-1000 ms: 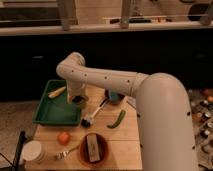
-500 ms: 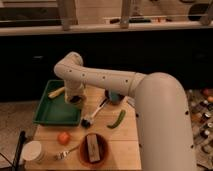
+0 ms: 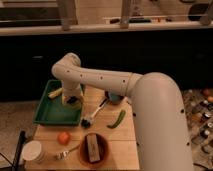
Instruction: Stack cups into tray
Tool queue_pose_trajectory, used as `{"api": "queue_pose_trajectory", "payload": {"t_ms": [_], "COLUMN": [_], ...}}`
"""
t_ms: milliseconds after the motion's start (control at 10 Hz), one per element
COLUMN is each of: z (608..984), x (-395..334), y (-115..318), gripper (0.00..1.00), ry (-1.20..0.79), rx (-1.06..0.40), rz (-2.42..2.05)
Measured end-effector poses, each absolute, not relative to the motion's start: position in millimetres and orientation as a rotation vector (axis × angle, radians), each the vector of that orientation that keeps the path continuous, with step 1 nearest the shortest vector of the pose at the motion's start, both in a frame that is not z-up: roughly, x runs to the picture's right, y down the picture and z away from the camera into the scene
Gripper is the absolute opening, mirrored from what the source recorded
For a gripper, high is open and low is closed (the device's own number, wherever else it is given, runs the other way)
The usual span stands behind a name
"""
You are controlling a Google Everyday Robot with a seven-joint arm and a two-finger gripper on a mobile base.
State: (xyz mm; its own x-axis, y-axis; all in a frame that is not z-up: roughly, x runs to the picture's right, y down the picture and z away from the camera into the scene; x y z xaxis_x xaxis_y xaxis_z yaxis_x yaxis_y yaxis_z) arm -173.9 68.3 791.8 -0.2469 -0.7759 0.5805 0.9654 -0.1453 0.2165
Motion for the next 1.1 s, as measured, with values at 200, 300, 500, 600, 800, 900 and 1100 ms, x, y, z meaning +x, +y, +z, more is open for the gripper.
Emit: {"api": "queue_pose_trajectory", "payload": {"t_ms": [200,300,500,600,800,900,1100], "z": [793,793,796,799,808,813,821], "x": [-183,-187,-195,-198,-203,-204,-204], "y": [69,70,70,71,73,73,74], "gripper": [0.0,0.0,0.0,0.0,0.0,0.0,0.0], "ry": [-0.671,-0.679,-0.694,-0.704,-0.721,-0.727,-0.74], "rx": [-0.384,-0.379,-0.37,-0.367,-0.365,-0.365,-0.361], "rz": [-1.735,-1.741,-1.747,-1.746,-1.739,-1.733,-1.721]}}
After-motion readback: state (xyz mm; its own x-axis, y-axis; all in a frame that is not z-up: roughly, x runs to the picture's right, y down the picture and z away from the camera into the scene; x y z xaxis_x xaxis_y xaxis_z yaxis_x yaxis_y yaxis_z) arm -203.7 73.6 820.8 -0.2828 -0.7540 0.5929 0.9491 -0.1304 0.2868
